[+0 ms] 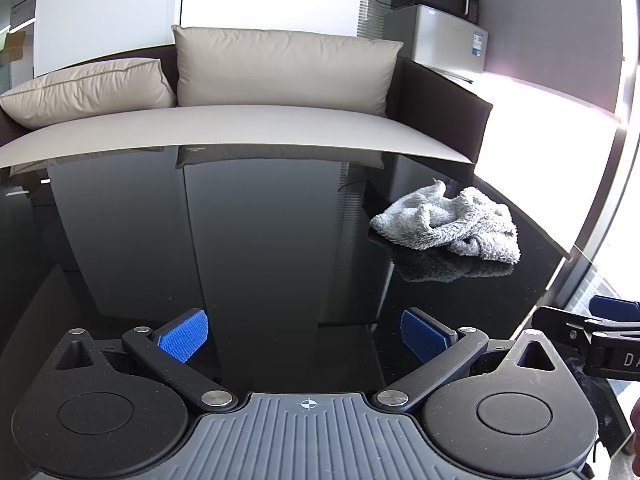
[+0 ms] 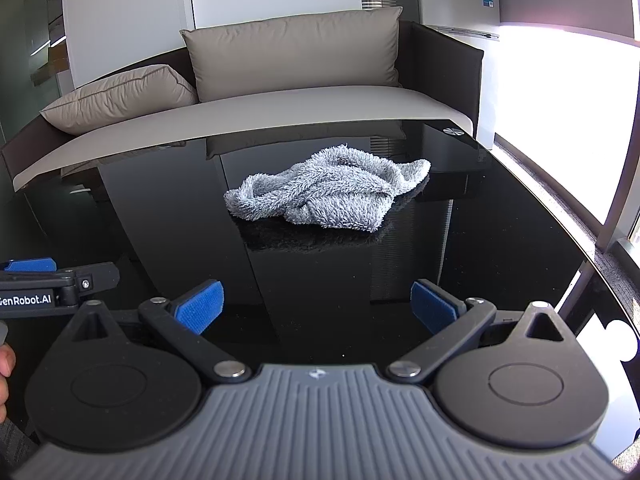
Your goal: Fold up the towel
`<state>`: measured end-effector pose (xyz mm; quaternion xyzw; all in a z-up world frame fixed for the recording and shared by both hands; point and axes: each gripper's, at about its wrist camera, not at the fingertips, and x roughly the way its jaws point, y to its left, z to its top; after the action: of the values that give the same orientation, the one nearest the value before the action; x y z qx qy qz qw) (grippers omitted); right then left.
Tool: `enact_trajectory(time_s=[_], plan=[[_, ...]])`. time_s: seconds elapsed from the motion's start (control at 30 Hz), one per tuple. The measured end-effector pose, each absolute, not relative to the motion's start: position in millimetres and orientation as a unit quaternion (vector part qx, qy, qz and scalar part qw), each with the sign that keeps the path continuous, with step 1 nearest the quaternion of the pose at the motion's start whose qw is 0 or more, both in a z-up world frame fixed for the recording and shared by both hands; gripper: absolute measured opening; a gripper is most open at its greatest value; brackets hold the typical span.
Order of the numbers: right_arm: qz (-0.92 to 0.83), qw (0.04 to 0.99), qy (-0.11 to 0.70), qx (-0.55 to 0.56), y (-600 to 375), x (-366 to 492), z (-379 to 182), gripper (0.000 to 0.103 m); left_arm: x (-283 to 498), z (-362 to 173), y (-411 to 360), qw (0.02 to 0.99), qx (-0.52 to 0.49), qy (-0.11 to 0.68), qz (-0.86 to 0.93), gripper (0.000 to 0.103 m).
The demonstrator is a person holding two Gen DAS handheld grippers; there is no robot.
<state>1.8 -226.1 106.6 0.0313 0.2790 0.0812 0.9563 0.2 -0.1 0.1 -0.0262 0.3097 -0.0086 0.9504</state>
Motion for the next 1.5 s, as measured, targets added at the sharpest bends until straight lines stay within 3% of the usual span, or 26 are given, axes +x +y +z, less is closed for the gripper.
enact_trajectory(time_s=[1.5], plan=[[0.086, 0.953, 0.289, 0.016, -217.8, 2.9, 103.3, 0.102, -0.6, 0.6, -2.4, 0.951, -0.024, 0.307, -0.013, 0.102]])
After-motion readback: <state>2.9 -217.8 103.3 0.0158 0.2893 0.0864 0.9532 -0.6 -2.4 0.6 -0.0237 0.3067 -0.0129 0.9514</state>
